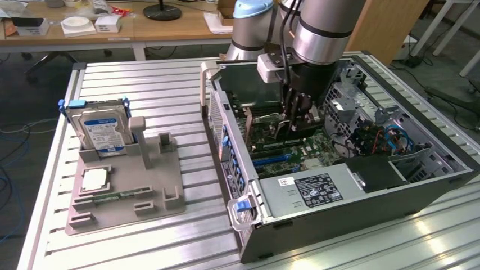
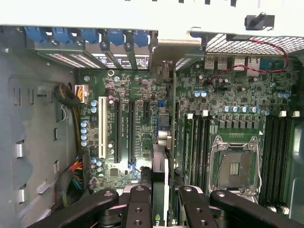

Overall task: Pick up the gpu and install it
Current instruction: 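Insert the gpu into the slot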

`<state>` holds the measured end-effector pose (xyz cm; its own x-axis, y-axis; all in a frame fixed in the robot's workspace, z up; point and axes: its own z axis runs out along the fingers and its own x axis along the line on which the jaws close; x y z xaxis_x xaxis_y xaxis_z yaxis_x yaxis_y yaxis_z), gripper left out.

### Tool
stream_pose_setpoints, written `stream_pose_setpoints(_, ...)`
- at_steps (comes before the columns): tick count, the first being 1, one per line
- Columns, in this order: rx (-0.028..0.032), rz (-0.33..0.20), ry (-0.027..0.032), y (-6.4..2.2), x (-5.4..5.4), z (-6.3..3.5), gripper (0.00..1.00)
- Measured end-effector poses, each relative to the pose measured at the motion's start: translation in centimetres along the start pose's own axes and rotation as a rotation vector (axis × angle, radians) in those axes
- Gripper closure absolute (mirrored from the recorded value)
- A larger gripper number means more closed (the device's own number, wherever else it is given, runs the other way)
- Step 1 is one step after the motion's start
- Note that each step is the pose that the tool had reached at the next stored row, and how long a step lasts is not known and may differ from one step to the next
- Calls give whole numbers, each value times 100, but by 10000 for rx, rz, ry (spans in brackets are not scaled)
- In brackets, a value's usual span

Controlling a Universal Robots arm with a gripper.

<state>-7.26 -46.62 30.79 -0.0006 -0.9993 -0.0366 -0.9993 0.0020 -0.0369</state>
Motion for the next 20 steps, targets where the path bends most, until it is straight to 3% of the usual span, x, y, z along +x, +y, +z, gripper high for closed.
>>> stream_pose_setpoints(2,-1,2,-55,5,1,18,73)
stream_pose_setpoints(5,0,8,-197,17,1,43,73)
stream_pose_setpoints(6,1,8,-205,17,2,47,73)
stream_pose_setpoints(16,0,8,-202,20,34,89,73)
stream_pose_setpoints(20,3,4,-135,21,37,140,73)
